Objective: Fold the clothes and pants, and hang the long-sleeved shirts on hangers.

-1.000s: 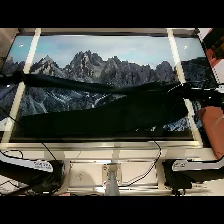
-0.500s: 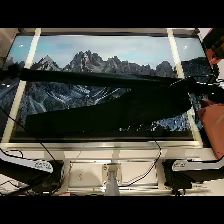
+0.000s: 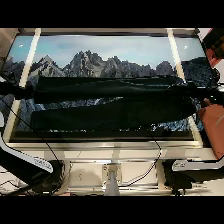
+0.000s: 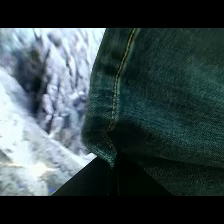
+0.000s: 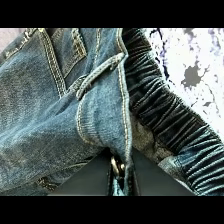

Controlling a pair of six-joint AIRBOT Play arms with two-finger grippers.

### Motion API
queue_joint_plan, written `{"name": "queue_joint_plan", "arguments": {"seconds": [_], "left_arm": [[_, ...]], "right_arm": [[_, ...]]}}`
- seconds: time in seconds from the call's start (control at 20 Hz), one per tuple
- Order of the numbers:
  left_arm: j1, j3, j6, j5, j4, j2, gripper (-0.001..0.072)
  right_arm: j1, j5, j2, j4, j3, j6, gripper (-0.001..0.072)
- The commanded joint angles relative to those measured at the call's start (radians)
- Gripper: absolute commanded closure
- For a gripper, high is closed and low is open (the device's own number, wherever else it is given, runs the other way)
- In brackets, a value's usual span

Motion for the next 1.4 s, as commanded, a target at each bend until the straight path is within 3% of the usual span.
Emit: {"name": "queue_joint_plan", "arguments": {"seconds": [0.0,0.05,0.1,0.15,0.2,0.25,0.3,0.5,0.7,0.9,0.95,1.0,1.05,1.1,1.15,1.2,1.35], "left_arm": [[-0.004,-0.001,-0.003,-0.044,0.008,-0.030,0.0672],[-0.004,-0.001,-0.003,-0.045,0.008,-0.030,0.0670],[-0.004,-0.001,-0.003,-0.046,0.008,-0.030,0.0596],[-0.004,-0.001,-0.003,-0.046,0.008,-0.028,0.0298],[-0.004,-0.001,-0.003,-0.049,0.004,-0.026,0.0021],[-0.005,-0.001,-0.003,-0.050,0.005,-0.021,0.0009],[-0.005,0.000,-0.002,-0.050,0.005,-0.013,0.0009],[-0.005,0.013,0.043,-0.047,0.005,0.064,0.0020],[-0.005,0.055,0.061,-0.044,0.007,0.190,0.0020],[-0.005,0.066,0.061,-0.041,0.009,0.332,0.0023],[-0.005,0.066,0.061,-0.044,0.009,0.369,0.0113],[-0.003,0.066,0.061,-0.052,0.010,0.401,0.0298],[0.000,0.066,0.061,-0.071,0.009,0.435,0.0489],[0.005,0.066,0.061,-0.095,0.010,0.465,0.0606],[0.013,0.065,0.061,-0.114,0.010,0.491,0.0666],[0.023,0.064,0.061,-0.129,0.009,0.516,0.0682],[0.062,0.026,0.060,-0.134,0.008,0.587,0.0682]], "right_arm": [[0.000,0.000,-0.001,-0.014,-0.002,0.008,0.0660],[0.000,0.001,-0.001,-0.014,-0.002,0.008,0.0660],[0.000,0.006,-0.001,-0.014,-0.002,0.008,0.0659],[0.000,0.008,0.000,-0.013,-0.002,0.008,0.0604],[0.000,0.009,0.000,-0.008,-0.002,0.008,0.0316],[0.000,0.008,0.000,0.000,-0.001,0.008,0.0070],[0.000,0.016,0.001,0.003,0.004,0.011,0.0050],[-0.001,0.137,0.003,0.001,0.097,0.019,0.0059],[-0.001,0.372,0.004,-0.032,0.262,0.086,0.0062],[-0.001,0.545,0.090,-0.039,0.355,0.086,0.0274],[-0.001,0.557,0.137,-0.050,0.354,0.071,0.0437],[-0.001,0.569,0.192,-0.061,0.354,0.045,0.0593],[-0.002,0.578,0.251,-0.075,0.354,0.024,0.0659],[-0.002,0.576,0.309,-0.102,0.354,0.024,0.0659],[-0.002,0.573,0.370,-0.141,0.354,0.024,0.0659],[-0.002,0.576,0.425,-0.185,0.354,0.026,0.0659],[-0.002,0.589,0.608,-0.354,0.282,0.055,0.0659]]}}
